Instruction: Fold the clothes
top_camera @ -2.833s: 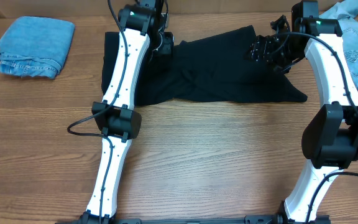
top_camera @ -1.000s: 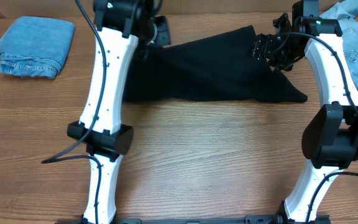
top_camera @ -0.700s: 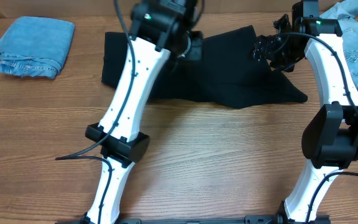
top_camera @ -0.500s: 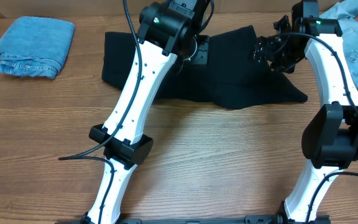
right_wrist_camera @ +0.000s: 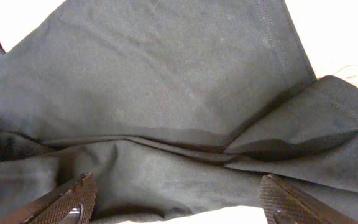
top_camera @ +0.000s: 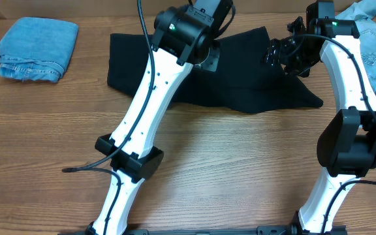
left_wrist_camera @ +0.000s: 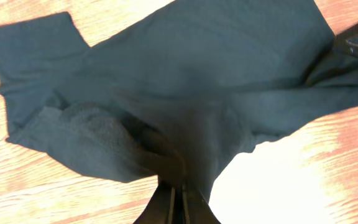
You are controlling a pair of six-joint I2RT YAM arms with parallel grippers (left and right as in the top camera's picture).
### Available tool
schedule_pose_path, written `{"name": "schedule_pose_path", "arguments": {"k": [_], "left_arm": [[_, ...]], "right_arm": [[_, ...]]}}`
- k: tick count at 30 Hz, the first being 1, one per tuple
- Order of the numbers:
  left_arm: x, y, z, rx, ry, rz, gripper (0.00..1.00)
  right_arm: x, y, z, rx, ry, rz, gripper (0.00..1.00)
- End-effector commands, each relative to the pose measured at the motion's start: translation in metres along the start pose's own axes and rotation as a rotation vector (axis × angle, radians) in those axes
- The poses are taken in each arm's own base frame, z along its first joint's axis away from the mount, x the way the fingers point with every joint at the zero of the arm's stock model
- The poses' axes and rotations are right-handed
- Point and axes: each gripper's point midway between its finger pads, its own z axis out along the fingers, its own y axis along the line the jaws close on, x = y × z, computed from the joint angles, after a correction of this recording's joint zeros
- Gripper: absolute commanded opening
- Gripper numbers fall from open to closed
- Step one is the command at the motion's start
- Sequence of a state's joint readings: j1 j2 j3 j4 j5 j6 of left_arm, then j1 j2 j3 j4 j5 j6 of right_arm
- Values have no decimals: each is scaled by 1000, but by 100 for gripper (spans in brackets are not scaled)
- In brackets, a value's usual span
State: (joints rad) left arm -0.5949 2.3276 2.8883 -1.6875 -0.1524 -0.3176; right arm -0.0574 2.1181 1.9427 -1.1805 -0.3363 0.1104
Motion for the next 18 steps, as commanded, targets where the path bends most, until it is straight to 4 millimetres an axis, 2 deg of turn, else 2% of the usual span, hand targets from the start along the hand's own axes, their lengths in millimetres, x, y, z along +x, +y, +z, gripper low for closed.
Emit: {"name": "schedule_pose_path", "arguments": {"k": [1, 9, 18], "left_arm": [[6, 14, -28, -96, -41, 37, 4], [39, 32, -21, -212, 65, 27, 4], [113, 20, 16, -156, 363, -21, 4]], "right_arm": [[-3, 0, -6, 2, -14, -8, 89], [-3, 0, -6, 2, -15, -9, 89], [-3, 0, -6, 2, -16, -9, 89]]}}
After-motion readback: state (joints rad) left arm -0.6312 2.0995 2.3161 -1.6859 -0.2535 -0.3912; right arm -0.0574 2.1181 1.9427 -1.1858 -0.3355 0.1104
